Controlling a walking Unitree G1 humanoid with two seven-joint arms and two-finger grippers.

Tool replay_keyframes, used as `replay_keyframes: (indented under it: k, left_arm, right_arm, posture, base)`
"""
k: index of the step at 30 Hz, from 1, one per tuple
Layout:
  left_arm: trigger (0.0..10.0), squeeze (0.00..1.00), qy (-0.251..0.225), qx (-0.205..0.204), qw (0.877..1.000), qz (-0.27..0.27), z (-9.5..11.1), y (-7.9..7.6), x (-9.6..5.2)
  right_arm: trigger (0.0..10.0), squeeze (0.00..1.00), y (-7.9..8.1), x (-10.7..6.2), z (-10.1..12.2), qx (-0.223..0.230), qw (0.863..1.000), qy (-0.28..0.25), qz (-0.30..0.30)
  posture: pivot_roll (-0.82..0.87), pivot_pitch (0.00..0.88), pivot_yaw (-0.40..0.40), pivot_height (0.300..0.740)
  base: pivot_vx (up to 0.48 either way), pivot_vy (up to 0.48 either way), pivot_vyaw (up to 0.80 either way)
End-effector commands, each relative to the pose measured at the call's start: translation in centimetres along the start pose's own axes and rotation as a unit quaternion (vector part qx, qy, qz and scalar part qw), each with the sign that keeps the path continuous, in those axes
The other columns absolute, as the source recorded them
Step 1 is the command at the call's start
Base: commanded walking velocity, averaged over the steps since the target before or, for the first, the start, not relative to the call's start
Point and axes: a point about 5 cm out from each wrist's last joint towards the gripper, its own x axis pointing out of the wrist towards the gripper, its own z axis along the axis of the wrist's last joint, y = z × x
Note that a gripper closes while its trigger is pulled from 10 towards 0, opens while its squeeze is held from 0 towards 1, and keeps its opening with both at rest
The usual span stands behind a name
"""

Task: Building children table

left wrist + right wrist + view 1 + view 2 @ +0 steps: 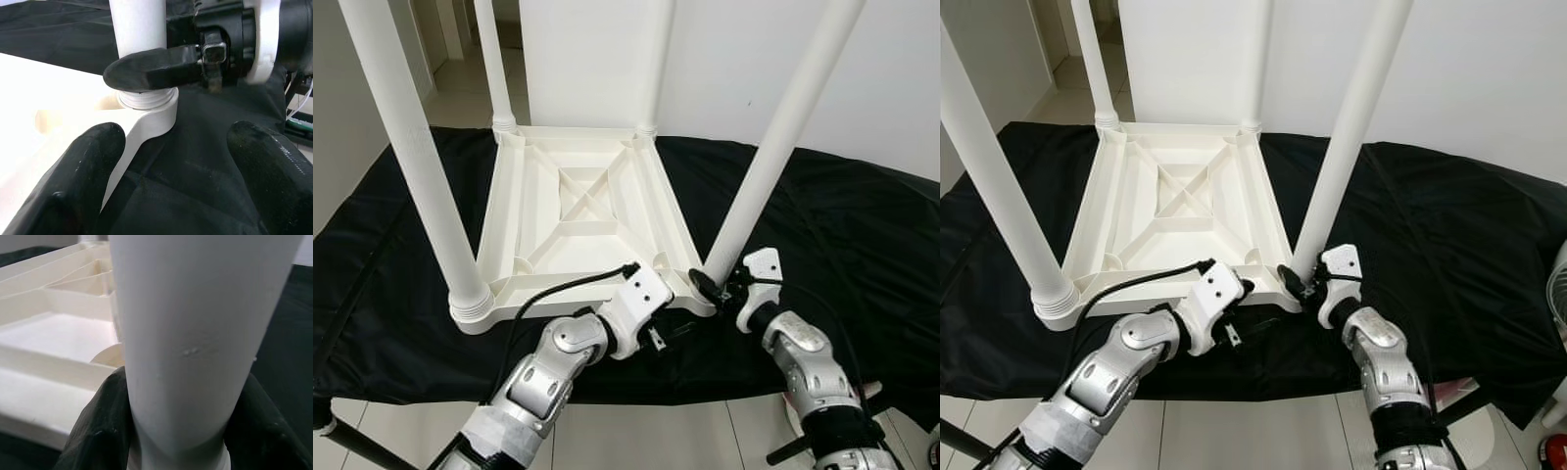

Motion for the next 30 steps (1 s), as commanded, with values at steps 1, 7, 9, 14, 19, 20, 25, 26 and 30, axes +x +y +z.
replay_keyframes:
  k: [1, 7, 9, 14, 19, 20, 25, 26, 30]
  left_arm:
    - [10.0, 0.00, 0.000, 0.001, 1.000, -0.001, 0.1, -0.1, 0.2]
    - [10.0, 0.00, 0.000, 0.000, 1.000, -0.002, 0.1, -0.2, 0.2]
    - [10.0, 0.00, 0.000, -0.001, 1.000, -0.002, 0.1, -0.2, 0.2]
    - [10.0, 0.00, -0.001, 0.000, 1.000, 0.000, 0.1, -0.2, 0.2]
    - [10.0, 0.00, -0.003, -0.002, 1.000, 0.003, 0.1, -0.3, 0.3]
    - [10.0, 0.00, -0.003, -0.002, 1.000, 0.003, 0.1, -0.3, 0.3]
    - [10.0, 0.00, -0.003, -0.002, 1.000, 0.004, 0.1, -0.2, 0.2]
    - [10.0, 0.00, -0.003, -0.002, 1.000, 0.004, 0.1, -0.2, 0.2]
    - [10.0, 0.00, -0.004, -0.001, 1.000, 0.005, 0.1, -0.2, 0.3]
  right_arm:
    - [10.0, 0.00, -0.3, -0.3, -0.8, 0.002, 0.999, 0.027, -0.037]
    - [10.0, 0.00, 0.5, -0.7, -1.4, 0.027, 0.991, 0.032, -0.123]
    - [10.0, 0.00, 1.0, -0.8, -1.7, 0.036, 0.985, 0.034, -0.165]
    - [10.0, 0.00, 2.6, -0.6, -1.7, 0.063, 0.976, 0.031, -0.204]
    - [10.0, 0.00, 4.2, 0.0, -0.5, 0.074, 0.979, 0.014, -0.192]
    - [10.0, 0.00, 4.2, 0.0, -0.5, 0.072, 0.980, 0.014, -0.187]
    - [10.0, 0.00, 4.2, 0.0, -0.4, 0.071, 0.980, 0.014, -0.183]
    - [10.0, 1.00, 4.3, -0.1, -0.4, 0.072, 0.980, 0.015, -0.187]
    - [10.0, 1.00, 4.2, -0.1, 0.3, 0.078, 0.983, -0.006, -0.165]
  posture:
    - [0.02, 0.042, -0.051, 0.740]
    - [0.02, 0.045, -0.054, 0.740]
    - [0.02, 0.044, -0.056, 0.740]
    - [0.02, 0.042, -0.064, 0.740]
    - [0.02, 0.041, -0.068, 0.740]
    - [0.02, 0.042, -0.068, 0.740]
    - [0.02, 0.041, -0.070, 0.740]
    - [0.02, 0.041, -0.070, 0.740]
    - [0.02, 0.040, -0.068, 0.740]
  base:
    - [0.000, 0.000, 0.00]
    - [0.000, 0.000, 0.00]
    - [0.000, 0.000, 0.00]
    - [0.000, 0.000, 0.00]
    - [0.000, 0.000, 0.00]
    - [0.000, 0.000, 0.00]
    - [0.000, 0.000, 0.00]
    - [0.000, 0.000, 0.00]
    - [0.000, 0.000, 0.00]
